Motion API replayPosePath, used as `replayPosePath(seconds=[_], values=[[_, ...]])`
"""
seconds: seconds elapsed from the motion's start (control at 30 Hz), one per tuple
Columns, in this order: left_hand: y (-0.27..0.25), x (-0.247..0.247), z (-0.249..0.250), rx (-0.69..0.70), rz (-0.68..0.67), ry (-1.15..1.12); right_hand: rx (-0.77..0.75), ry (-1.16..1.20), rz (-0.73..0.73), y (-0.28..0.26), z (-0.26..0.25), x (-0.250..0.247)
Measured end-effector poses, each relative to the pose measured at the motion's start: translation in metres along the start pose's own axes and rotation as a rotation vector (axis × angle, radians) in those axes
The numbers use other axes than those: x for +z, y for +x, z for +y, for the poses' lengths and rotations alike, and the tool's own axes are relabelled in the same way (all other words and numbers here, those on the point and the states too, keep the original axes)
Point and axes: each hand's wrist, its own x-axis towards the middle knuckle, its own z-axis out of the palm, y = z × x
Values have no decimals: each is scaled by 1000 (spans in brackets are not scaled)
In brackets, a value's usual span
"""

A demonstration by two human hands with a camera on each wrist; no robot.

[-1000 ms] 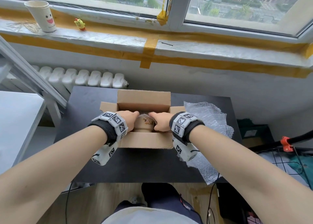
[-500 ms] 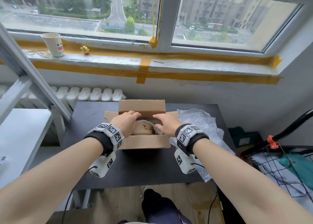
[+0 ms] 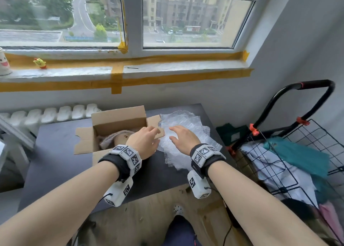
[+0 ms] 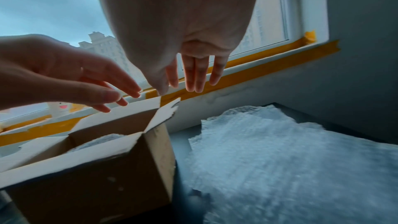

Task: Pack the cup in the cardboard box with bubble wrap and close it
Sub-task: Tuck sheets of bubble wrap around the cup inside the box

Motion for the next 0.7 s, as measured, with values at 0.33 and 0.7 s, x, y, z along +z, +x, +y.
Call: replayPosePath(seconds=[0.33, 0.7], values=[[47, 70, 60, 28, -170, 37, 186, 27, -61, -16, 107, 3], [85, 137, 59, -97, -448, 144, 175, -61, -243, 4, 176, 41]])
